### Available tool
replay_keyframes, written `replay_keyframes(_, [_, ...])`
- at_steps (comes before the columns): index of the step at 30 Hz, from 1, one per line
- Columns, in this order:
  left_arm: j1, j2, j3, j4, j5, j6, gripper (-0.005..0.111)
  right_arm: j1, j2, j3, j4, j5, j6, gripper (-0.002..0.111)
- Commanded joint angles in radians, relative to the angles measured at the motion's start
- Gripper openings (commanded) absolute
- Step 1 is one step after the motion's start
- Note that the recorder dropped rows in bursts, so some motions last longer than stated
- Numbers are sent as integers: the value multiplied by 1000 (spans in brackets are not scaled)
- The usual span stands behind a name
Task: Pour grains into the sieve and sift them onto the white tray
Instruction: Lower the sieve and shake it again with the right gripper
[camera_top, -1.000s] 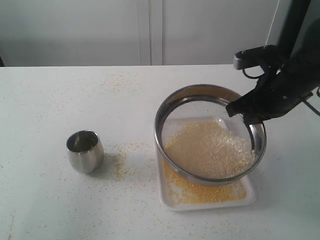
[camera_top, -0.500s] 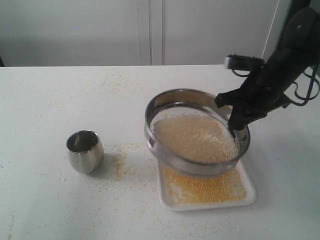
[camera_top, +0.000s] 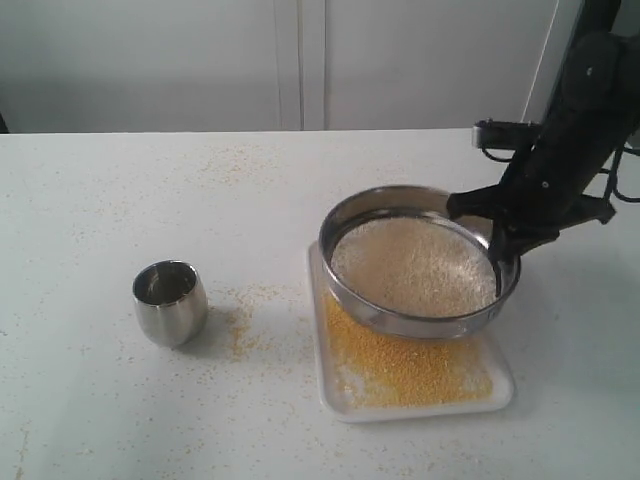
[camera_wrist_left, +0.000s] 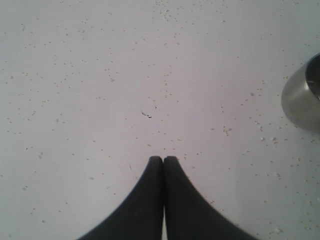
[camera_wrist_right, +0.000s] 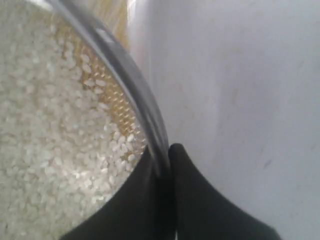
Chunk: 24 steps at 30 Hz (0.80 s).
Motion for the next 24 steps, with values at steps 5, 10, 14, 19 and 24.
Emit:
replay_keyframes(5, [3, -8, 8, -4, 3, -4, 0, -9, -30, 8, -110, -83, 216, 0])
replay_keyframes(10, [3, -8, 8, -4, 3, -4, 0, 42, -28, 14, 131, 85, -474, 0])
replay_keyframes(14, [3, -8, 8, -4, 3, -4, 0, 15, -43, 16, -24, -116, 166, 0])
replay_keyframes(19, [3, -8, 8, -4, 3, -4, 0, 73, -43, 12, 141, 52, -473, 0])
replay_keyframes(24, [3, -8, 8, -4, 3, -4, 0, 51, -46, 16, -67, -102, 111, 0])
